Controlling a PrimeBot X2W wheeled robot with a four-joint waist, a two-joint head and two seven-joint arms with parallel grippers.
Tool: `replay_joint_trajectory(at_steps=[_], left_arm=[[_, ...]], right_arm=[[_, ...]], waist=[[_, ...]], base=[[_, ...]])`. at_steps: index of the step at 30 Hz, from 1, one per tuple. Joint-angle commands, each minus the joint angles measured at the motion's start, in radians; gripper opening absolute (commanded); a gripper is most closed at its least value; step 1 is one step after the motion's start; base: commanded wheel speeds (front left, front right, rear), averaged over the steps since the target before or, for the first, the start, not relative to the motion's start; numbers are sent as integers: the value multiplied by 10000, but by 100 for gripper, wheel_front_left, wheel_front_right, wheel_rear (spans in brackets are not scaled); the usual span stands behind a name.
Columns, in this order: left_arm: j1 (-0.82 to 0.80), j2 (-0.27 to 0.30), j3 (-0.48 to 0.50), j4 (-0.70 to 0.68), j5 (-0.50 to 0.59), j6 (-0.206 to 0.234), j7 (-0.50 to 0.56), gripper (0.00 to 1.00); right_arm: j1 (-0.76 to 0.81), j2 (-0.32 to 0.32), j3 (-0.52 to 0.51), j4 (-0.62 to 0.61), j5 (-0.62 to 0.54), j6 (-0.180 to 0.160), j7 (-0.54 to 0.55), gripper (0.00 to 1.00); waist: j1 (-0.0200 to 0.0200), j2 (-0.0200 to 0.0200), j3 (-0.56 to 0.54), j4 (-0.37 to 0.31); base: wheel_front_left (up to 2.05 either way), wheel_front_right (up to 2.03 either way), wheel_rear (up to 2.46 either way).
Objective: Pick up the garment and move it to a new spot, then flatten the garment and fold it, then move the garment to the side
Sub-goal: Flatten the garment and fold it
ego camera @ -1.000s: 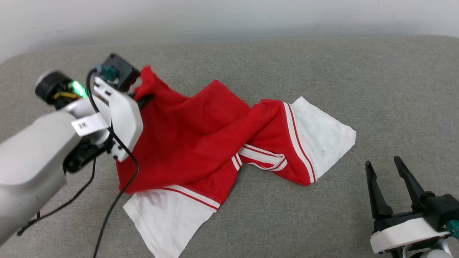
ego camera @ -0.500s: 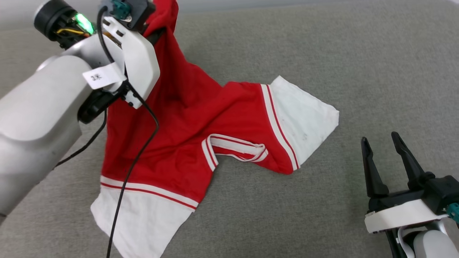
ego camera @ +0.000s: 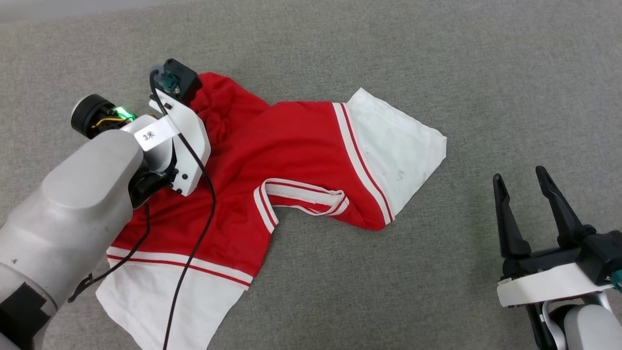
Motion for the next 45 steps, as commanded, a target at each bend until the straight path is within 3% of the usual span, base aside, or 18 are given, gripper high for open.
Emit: replay_joint_trajectory(at_steps=[1,3,4,9,15,23,28,32,36,45], left_arm=[[376,-39,-196,301,-95,-71,203,0],[297,-75,-202,457,-103,-104,-138,0],[59,-186,-35,591,81,-82,-1186,100],[321,-349,320,583,443,465,-3404,100],[943,-314,738,23,478,1311,-5143,100],[2179,25,1608,-1797,777,3053,-5877,100],[3272,172,2695,-3534,1637,4236,-5894,100],[4361,261,3816,-4664,2334,4989,-5889,100],[5482,195,4834,-5463,3001,5445,-5891,100],[7464,-725,6535,-6603,4497,5624,-5892,100]], right_arm=[[-137,-26,-56,-48,-70,-7,-22,100],[-136,-34,-83,-61,-105,-7,-22,100],[-146,-76,-85,-53,-151,-7,-22,100],[-194,-318,-122,-49,-163,-7,-22,100],[-427,-948,-325,-88,-134,-9,-22,100],[-1213,-2274,-272,96,155,-7,-22,100],[-1914,-3366,111,301,555,-9,296,100],[-2559,-4288,908,283,1117,-9,1342,100],[-3083,-5173,1937,350,2099,-7,3116,100],[-3884,-7072,4314,526,5235,-9,8001,100]], waist=[[-1,-1,-1,42],[-1,-1,-30,115],[-1,-1,-224,239],[-1,-1,-828,537],[-1,-1,-1535,1084],[-1,-1,-2075,1859],[-1,-1,-2175,2327],[-1,-1,-2152,2585],[-1,-1,-2078,2794],[-1,-1,-1603,3204]], base=[[0,0,0],[0,0,0],[0,0,0],[0,0,0],[0,0,0],[0,0,0],[0,0,0],[0,0,0],[0,0,0],[0,0,0]])
